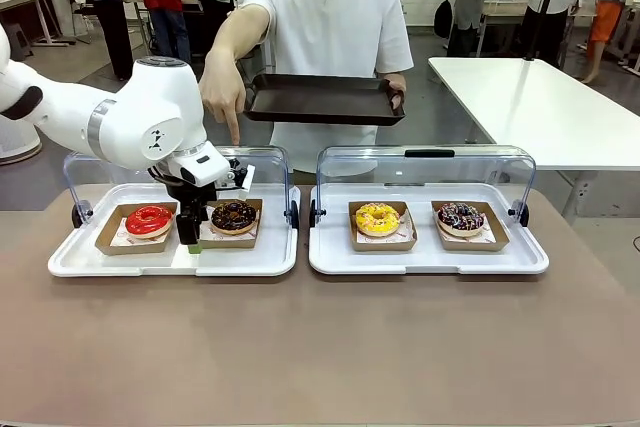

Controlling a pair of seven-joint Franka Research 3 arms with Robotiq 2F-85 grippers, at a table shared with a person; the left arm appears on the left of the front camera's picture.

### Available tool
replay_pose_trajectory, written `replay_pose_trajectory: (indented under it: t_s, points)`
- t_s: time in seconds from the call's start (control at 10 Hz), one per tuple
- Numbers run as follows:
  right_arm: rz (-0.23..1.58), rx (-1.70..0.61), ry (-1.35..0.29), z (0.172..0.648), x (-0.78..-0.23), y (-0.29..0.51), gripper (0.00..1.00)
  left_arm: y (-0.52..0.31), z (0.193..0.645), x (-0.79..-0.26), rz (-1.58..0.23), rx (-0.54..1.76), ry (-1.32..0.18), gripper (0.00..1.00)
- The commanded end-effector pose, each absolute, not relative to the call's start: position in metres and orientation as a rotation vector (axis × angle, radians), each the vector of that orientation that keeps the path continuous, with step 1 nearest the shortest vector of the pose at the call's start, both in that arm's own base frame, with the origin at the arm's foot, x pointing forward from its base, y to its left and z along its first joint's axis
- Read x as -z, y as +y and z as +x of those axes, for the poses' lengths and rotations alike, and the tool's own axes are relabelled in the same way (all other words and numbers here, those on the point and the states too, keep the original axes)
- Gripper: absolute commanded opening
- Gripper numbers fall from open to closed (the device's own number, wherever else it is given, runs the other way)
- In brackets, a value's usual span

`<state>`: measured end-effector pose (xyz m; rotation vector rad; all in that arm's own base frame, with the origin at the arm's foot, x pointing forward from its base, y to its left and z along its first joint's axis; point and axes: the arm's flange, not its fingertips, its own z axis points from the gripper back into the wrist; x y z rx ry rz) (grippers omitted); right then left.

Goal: Provide the desired donut to the person.
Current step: Pick up and lift the Paper togo box containing the Donut pointed at by the person.

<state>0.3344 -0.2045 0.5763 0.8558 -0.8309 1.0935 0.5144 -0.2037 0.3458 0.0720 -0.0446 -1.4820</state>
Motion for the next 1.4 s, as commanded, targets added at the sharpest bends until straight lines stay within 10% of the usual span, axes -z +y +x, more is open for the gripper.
replay_pose_trajectory:
  t_s: [0.0,1.1,1.3]
  points:
    - [0.862,-1.099,-0.842,0.334,-0.576,-0.204,1.00,-0.202,0.516,-0.343,0.075,1.460,-0.035,1.00]
    - [0.862,-1.099,-0.842,0.334,-0.576,-0.204,1.00,-0.208,0.528,-0.327,0.020,1.504,-0.019,1.00]
    - [0.862,-1.099,-0.842,0.334,-0.576,-0.204,1.00,-0.208,0.528,-0.327,0.025,1.523,-0.031,0.46]
